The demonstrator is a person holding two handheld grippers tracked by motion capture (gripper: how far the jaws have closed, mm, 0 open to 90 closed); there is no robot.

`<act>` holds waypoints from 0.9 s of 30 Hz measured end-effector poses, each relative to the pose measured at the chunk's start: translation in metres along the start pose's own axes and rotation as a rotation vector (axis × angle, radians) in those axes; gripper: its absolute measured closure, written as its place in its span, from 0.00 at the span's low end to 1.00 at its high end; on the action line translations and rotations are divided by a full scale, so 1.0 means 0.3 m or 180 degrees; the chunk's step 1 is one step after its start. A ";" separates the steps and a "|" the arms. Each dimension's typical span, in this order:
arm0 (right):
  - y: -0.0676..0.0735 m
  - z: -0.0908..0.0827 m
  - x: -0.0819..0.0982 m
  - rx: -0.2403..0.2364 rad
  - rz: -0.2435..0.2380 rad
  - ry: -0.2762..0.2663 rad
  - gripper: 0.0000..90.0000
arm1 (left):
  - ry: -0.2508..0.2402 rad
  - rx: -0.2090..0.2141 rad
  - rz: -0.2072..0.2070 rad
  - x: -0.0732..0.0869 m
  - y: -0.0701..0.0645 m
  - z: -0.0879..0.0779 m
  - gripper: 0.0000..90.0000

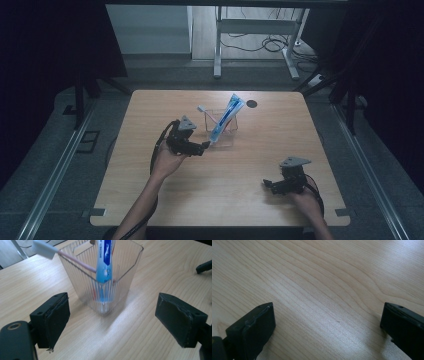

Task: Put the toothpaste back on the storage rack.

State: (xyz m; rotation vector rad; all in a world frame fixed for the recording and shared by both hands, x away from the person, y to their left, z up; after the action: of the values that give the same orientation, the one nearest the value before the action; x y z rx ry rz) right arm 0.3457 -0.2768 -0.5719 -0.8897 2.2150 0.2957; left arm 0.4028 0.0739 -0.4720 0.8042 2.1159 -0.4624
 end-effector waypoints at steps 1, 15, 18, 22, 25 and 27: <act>0.000 0.000 0.000 -0.0002 0.0003 0.0002 0.00 | 0.0000 0.0000 -0.0010 0.007 0.000 -0.003 0.14; 0.001 0.000 0.000 0.0001 0.0008 -0.0004 0.00 | 0.0021 -0.0015 -0.0017 0.102 -0.017 -0.054 0.14; 0.000 0.000 0.000 0.0001 0.0005 -0.0002 0.00 | 0.0024 -0.0014 -0.0035 0.127 -0.021 -0.061 0.14; 0.001 0.000 0.000 0.0001 0.0007 -0.0002 0.00 | 0.0016 -0.0009 -0.0068 0.162 -0.025 -0.072 0.14; 0.000 0.000 0.000 0.0000 0.0005 -0.0002 0.00 | 0.0013 0.0006 -0.0098 0.186 -0.027 -0.078 0.14; 0.000 0.000 0.000 0.0001 0.0004 -0.0003 0.00 | 0.0006 0.0014 -0.0122 0.204 -0.028 -0.082 0.14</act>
State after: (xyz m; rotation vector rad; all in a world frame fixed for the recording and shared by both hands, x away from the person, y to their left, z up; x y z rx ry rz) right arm 0.3457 -0.2767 -0.5718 -0.8880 2.2148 0.2961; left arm 0.3545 0.1052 -0.5051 0.7680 2.1358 -0.4870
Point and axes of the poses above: each handheld gripper's, and its own axes: z roughly forward along the jaws, x roughly out of its underside, y roughly to its left, the point moved 4 cm from there along z, roughly forward along the jaws, and after that the axes turned 4 degrees about -z, right-handed, at the moved point
